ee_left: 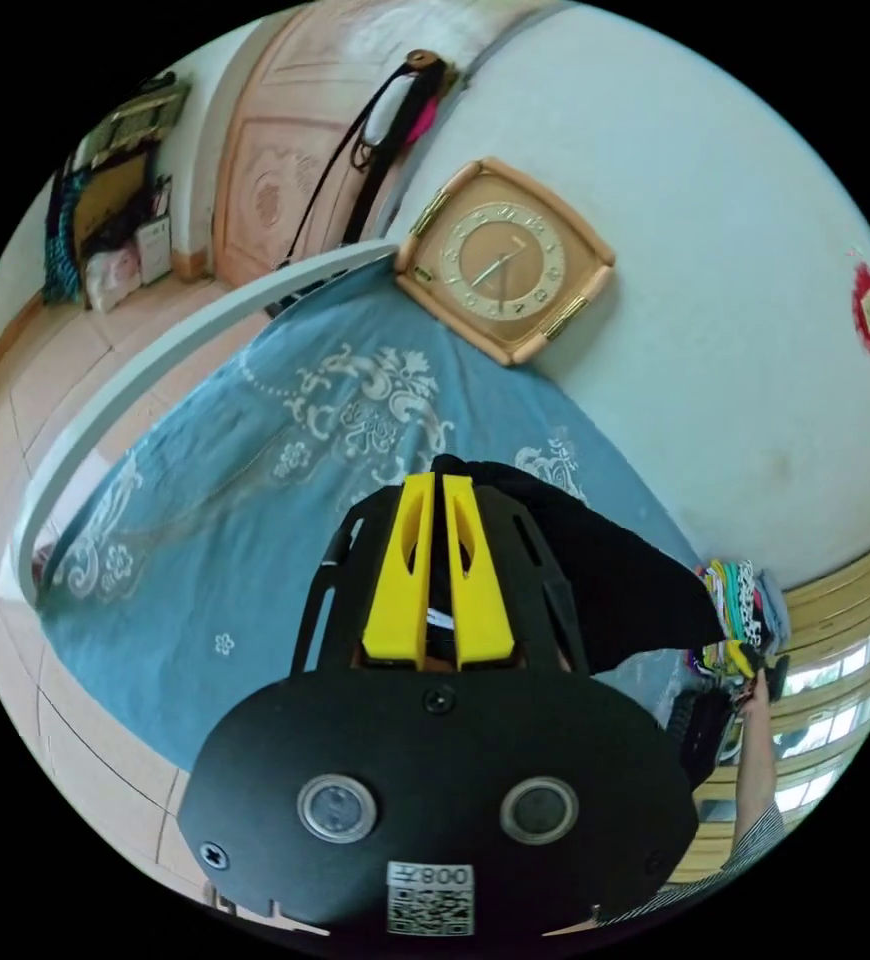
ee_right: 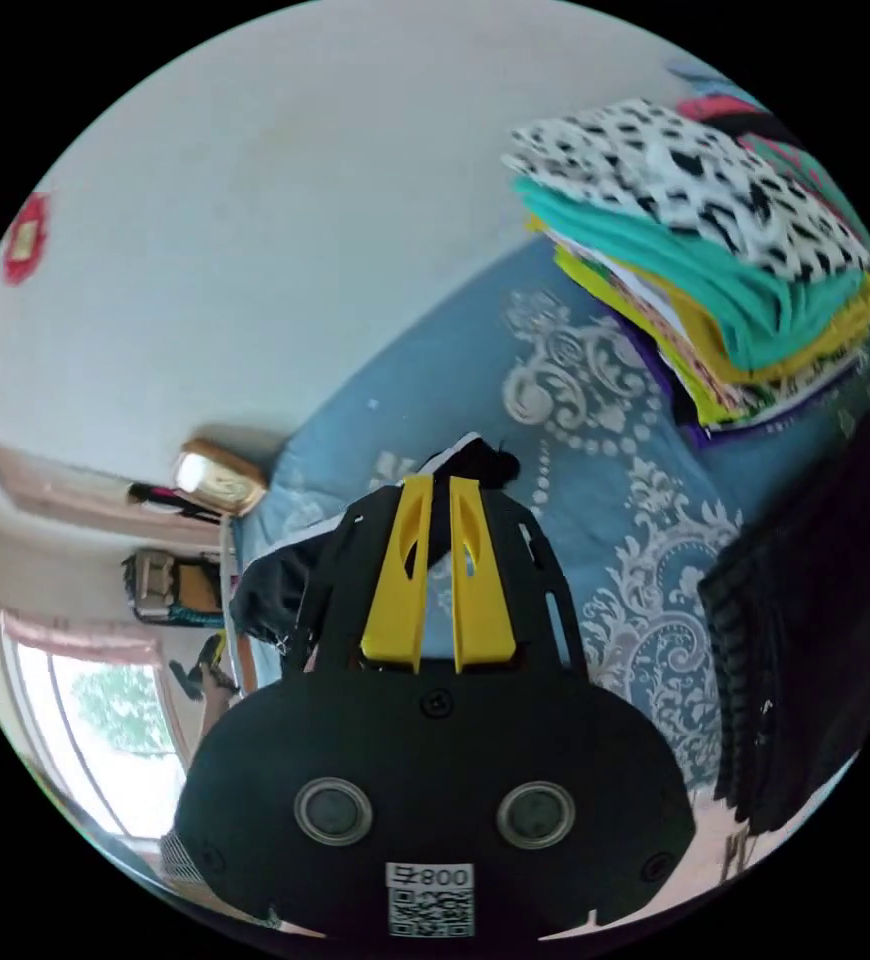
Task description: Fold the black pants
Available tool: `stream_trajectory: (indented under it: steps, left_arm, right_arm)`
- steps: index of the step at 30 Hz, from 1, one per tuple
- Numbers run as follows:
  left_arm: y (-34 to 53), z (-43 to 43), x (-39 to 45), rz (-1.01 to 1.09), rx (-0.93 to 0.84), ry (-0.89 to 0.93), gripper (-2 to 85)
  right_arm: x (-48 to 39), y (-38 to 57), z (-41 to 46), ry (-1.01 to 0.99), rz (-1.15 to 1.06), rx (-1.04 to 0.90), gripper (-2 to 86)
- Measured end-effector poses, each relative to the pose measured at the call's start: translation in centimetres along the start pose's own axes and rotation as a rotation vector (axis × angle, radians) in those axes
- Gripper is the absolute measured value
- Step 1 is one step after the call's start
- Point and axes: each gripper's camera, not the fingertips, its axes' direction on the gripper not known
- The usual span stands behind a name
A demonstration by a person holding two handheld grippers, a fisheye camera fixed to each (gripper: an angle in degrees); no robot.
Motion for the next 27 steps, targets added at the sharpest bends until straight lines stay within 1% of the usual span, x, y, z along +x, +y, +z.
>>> stream_trajectory:
  steps: [1,3,6,9,12,14,16,20,22,23,25,27]
  left_arm:
    - [0.6,0.4,-1.0,-0.021,-0.001,0.014,3.2]
    - [1.5,0.9,-2.4,-0.025,-0.032,0.04,3.6]
    - [3.4,0.9,-4.5,0.013,-0.076,0.087,4.3]
    - [5.8,0.4,-6.4,0.052,-0.124,0.108,5.2]
    - [8.4,-0.5,-8.3,0.078,-0.177,0.099,7.2]
    - [10.4,-1.5,-10.1,0.075,-0.205,0.055,8.7]
    - [11.8,-2.4,-11.9,0.032,-0.207,0.04,9.6]
    - [13.6,-2.5,-15.8,-0.105,-0.231,0.066,10.2]
    - [13.6,-1.5,-16.3,-0.111,-0.274,0.047,9.7]
    - [13.5,-1.3,-16.5,-0.123,-0.254,0.016,9.2]
    - [13.1,-1.0,-16.7,-0.134,-0.254,0.018,7.7]
    - [12.7,-0.6,-16.8,-0.115,-0.266,0.088,6.1]
  right_arm:
    - [1.0,-0.1,1.6,0.058,0.065,-0.034,2.3]
    - [2.1,0.4,3.3,0.04,0.073,-0.058,2.6]
    - [3.4,2.4,4.8,0.033,0.013,-0.068,3.3]
    - [4.1,5.6,5.8,0.06,-0.07,-0.127,4.8]
    - [4.7,10.4,6.2,0.141,-0.154,-0.203,5.7]
    - [5.4,14.8,5.8,0.236,-0.194,-0.239,6.2]
    - [6.3,17.7,5.4,0.291,-0.186,-0.251,6.6]
    - [8.3,21.4,5.7,0.323,-0.097,-0.27,7.7]
    - [8.5,21.9,6.6,0.333,-0.085,-0.282,7.8]
    - [8.5,22.1,7.4,0.345,-0.075,-0.295,7.7]
    - [8.3,22.0,8.0,0.367,-0.054,-0.294,7.3]
    - [7.9,22.0,8.3,0.372,-0.059,-0.293,6.0]
